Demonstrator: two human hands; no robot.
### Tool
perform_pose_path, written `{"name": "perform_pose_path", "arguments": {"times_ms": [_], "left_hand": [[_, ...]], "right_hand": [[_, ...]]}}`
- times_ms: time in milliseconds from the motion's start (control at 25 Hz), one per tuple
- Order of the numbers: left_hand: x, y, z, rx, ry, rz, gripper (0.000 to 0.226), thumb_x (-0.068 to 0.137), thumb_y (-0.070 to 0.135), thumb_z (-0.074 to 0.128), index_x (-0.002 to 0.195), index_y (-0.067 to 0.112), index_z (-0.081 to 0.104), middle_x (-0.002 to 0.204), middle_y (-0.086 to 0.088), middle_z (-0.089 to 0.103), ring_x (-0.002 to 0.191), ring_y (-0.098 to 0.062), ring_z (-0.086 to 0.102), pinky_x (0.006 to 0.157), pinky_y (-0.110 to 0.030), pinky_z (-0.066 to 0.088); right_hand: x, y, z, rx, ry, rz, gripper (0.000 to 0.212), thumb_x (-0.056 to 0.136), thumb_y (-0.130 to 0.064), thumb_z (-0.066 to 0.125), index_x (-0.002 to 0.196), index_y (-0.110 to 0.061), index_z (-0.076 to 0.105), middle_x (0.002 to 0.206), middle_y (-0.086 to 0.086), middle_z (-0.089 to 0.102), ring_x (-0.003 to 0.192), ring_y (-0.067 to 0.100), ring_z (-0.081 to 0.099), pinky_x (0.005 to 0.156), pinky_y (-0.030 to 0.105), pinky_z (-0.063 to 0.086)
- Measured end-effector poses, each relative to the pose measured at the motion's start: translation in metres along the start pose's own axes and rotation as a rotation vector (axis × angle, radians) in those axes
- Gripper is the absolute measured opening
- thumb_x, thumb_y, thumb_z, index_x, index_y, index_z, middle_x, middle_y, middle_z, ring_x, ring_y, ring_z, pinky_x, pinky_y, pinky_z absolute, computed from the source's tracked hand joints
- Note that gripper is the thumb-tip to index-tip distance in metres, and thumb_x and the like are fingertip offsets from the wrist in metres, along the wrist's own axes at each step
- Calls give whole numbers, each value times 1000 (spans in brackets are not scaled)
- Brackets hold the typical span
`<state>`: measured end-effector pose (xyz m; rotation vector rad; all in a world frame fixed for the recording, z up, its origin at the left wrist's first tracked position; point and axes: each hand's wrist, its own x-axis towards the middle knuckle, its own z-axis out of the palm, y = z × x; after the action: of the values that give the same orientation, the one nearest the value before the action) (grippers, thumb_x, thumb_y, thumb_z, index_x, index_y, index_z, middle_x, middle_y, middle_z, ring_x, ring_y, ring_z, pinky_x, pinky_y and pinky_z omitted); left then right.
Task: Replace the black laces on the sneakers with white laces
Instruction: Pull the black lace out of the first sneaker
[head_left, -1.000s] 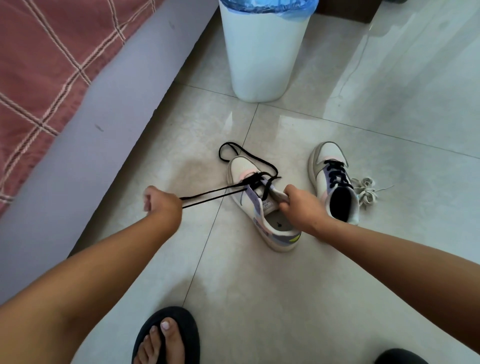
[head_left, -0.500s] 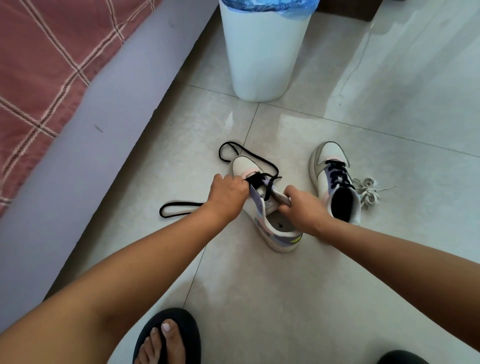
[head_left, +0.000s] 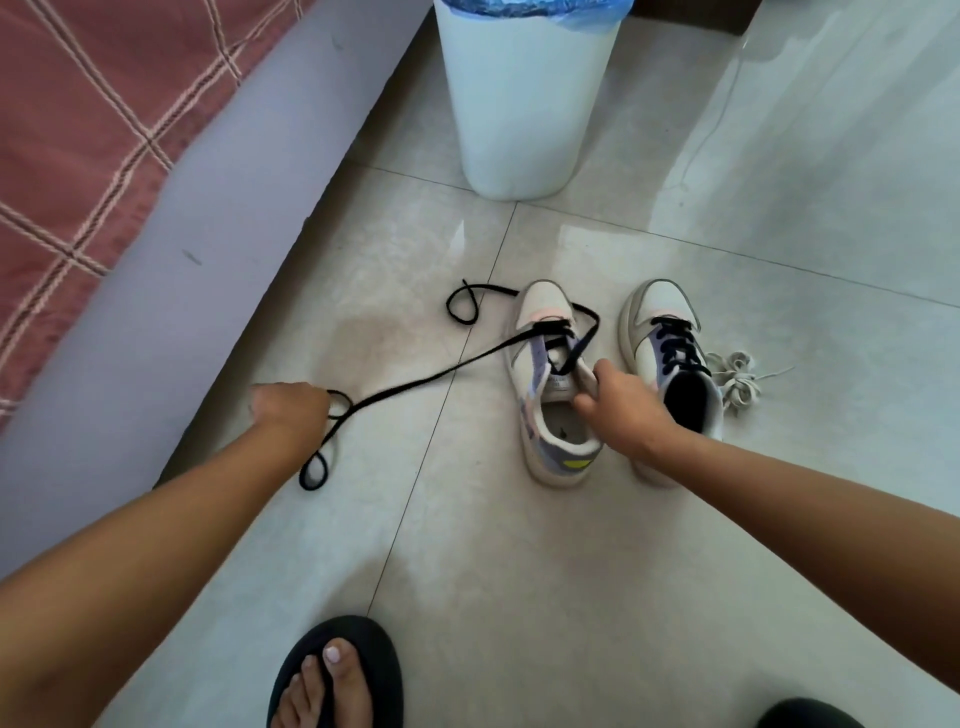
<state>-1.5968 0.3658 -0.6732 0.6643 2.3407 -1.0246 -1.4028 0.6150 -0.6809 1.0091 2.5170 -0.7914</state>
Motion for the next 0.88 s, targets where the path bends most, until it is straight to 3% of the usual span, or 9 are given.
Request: {"name": "perform_pose_path", "arguments": {"times_ms": [120,240,320,400,520,640,760,880], "left_hand": [[-17,27,-21,-386,246,160,29,99,35,40,113,15,56,117,-5,60,108,-26,58,79,-29,41],[-37,78,-50,-660,295,349,32,98,36,39,119,15,50,122,-8,57,112,-29,55,83,-34,42],[-47,98,-64,-728,294,427,33,94,29,40,123,16,46,125,-7,53,112,-29,53,82,-35,40],[-49,106,-70,-729,306,445,36,91,27,43,125,14,43,125,-7,46,112,-28,51,80,-34,38],[-43,109,-66,-749,324,445,33,91,19,45,123,10,47,121,-10,45,108,-30,52,78,-35,40],[-36,102,-65,-817,318,464,33,92,19,46,124,13,51,117,-9,48,105,-29,55,82,-36,46],[-33,94,-65,-794,325,483,34,93,22,47,127,22,52,116,-6,49,105,-25,54,80,-34,46],[-31,92,-63,-710,341,497,35,94,24,47,129,27,51,117,-4,48,108,-23,51,78,-33,44]], "right_hand": [[-7,-6,8,71,-61,-30,22,93,-31,51,92,-12,39,95,15,58,86,30,53,66,31,32],[-19,-16,17,140,-86,-101,30,93,-46,47,102,-18,43,84,0,53,79,21,51,66,30,36],[-18,-19,16,196,7,-141,33,95,-45,43,118,-22,40,76,-1,53,78,25,56,67,34,40],[-10,-21,12,176,10,-188,32,96,-31,41,127,-22,36,74,4,55,79,32,58,67,37,42],[7,-22,9,-50,-20,-242,24,95,-19,40,118,-14,40,89,15,62,84,37,59,60,35,36],[17,-22,-4,-297,-1,-308,17,96,-20,38,109,-11,40,97,11,62,85,36,59,59,34,31],[32,-26,-28,-402,151,-336,9,93,-12,41,96,-12,33,71,4,46,64,31,51,49,31,26],[47,-41,-52,-259,482,-437,13,82,5,48,93,-2,48,57,3,34,47,30,42,43,24,16]]}}
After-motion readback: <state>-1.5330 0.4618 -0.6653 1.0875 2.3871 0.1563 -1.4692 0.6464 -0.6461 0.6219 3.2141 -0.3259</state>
